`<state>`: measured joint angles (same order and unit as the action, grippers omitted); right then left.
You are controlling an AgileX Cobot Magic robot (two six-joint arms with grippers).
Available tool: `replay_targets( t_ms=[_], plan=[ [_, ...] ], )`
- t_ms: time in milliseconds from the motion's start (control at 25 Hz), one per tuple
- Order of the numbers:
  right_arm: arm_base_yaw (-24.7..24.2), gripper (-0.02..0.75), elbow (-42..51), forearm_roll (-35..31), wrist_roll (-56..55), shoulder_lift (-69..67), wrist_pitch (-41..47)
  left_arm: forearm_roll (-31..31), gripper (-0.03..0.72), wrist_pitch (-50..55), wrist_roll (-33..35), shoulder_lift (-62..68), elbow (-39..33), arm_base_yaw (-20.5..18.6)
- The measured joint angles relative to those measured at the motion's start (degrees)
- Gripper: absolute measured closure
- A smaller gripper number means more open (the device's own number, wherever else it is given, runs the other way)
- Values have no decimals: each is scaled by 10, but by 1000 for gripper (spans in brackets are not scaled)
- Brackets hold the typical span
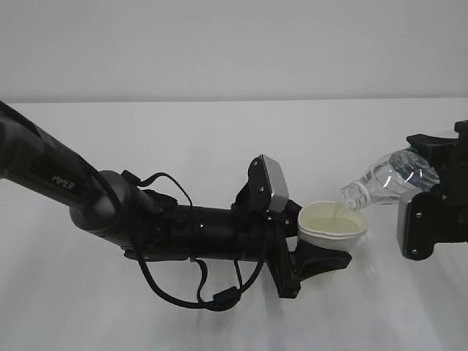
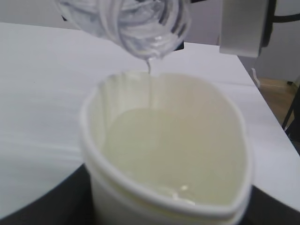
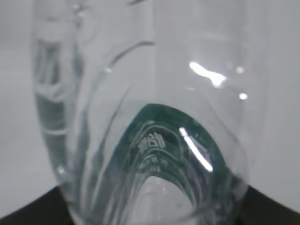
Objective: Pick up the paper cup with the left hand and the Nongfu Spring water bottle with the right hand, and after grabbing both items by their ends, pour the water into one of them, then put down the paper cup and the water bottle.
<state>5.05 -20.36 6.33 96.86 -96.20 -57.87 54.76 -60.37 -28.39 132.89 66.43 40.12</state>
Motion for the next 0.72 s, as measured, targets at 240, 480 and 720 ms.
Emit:
replay_targets(
  t_ms=[240, 480, 720],
  plan=[
    [0, 344, 0, 1, 1, 0, 7, 0, 276, 0, 0, 0, 0, 0],
    [0, 344, 0, 1, 1, 0, 8, 0, 276, 0, 0, 0, 0, 0],
    [0, 344, 0, 1, -9, 0, 8, -4, 276, 0, 0, 0, 0, 0]
  ],
)
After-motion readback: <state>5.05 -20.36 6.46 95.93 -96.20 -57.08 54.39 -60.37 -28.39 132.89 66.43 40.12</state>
